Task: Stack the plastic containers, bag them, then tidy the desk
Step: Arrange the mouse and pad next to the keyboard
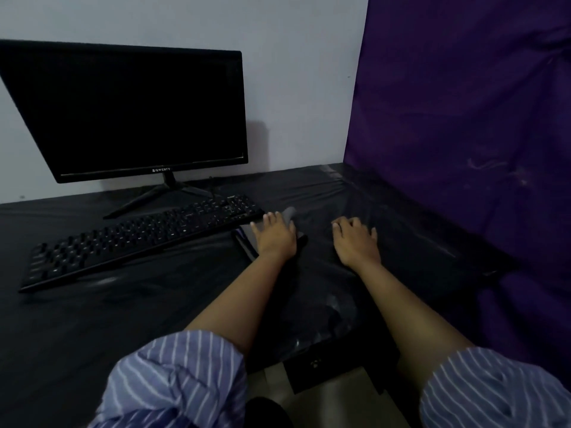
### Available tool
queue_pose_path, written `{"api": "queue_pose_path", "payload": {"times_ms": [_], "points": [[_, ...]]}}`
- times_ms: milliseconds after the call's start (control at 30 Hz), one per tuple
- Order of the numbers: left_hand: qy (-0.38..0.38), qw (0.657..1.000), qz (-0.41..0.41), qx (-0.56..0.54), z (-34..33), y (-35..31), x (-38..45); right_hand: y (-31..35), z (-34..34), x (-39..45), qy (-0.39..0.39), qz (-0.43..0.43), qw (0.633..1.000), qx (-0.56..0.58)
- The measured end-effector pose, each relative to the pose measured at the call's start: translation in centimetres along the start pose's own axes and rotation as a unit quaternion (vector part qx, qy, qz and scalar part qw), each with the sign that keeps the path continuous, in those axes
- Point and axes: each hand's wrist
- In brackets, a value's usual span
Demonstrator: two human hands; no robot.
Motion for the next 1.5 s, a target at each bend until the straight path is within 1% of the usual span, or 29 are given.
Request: {"api": "queue_pose_path", "payload": {"times_ms": [67, 133, 167, 233, 267, 367, 533, 667, 733, 800, 933, 1000, 1100, 1200, 1400, 1500], "points": [[0.045, 0.996, -0.067, 0.034, -0.2, -0.9, 0.9, 0.0, -0.1, 0.2, -0.004, -0.005, 1.000, 0.011], [0.100, 0.986, -0.125, 0.040, -0.4, -1.9, 1.1, 0.0, -0.1, 0.5, -0.010, -0.019, 0.999, 0.025], [0.115, 0.981, -0.149, 0.046, -0.6, -2.3, 1.0, 0.1, 0.0, 0.5, -0.015, -0.028, 0.999, 0.039], [0.124, 0.973, -0.185, 0.056, -1.0, -2.3, 0.8, 0.0, 0.3, 0.7, -0.026, -0.038, 0.994, 0.101], [0.123, 0.973, -0.193, 0.042, -1.2, -2.0, 0.7, -0.1, 0.5, 0.7, -0.029, -0.035, 0.990, 0.137], [0.105, 0.979, -0.177, -0.003, -1.0, -0.9, 1.0, -0.6, 0.8, 0.6, -0.025, -0.021, 0.981, 0.193], [0.067, 0.991, -0.117, -0.012, 0.4, 0.5, 1.3, -0.8, 0.6, 0.6, -0.023, -0.018, 0.983, 0.181], [0.026, 0.998, -0.057, 0.003, 1.8, 3.3, 1.4, -0.9, 0.6, 0.8, -0.022, -0.014, 0.984, 0.177], [0.017, 0.999, -0.036, 0.000, 1.9, 4.5, 1.8, -0.9, 0.4, 0.9, -0.023, -0.013, 0.985, 0.170], [0.026, 0.999, -0.044, -0.010, 1.6, 4.6, 2.0, -0.9, 0.2, 1.1, -0.024, -0.013, 0.987, 0.161], [0.055, 0.994, -0.093, -0.002, 0.7, 2.5, 2.7, -0.6, 0.1, 1.0, -0.026, -0.013, 0.987, 0.161], [0.077, 0.990, -0.117, 0.001, 0.3, 0.8, 3.2, -0.5, 0.0, 0.9, -0.026, -0.027, 0.994, 0.105], [0.108, 0.984, -0.141, -0.006, -0.1, -1.4, 3.7, -0.6, -0.2, 1.0, -0.016, -0.085, 0.996, -0.010], [0.124, 0.980, -0.155, 0.013, -0.3, -1.9, 4.2, -0.5, -0.2, 1.2, 0.019, -0.109, 0.992, -0.054], [0.135, 0.975, -0.173, 0.034, 0.1, -1.5, 2.6, -0.5, 0.1, 1.3, 0.056, -0.107, 0.990, -0.072], [0.137, 0.975, -0.175, 0.030, 0.2, -1.3, 1.3, -0.7, 0.9, 1.1, 0.094, -0.097, 0.988, -0.074]]}}
Point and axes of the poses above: each hand's wrist, its own x-axis towards the middle knuckle, its own z-axis out of the back of the hand, y = z × x, and after that the axes turned 10 degrees about y, right-handed
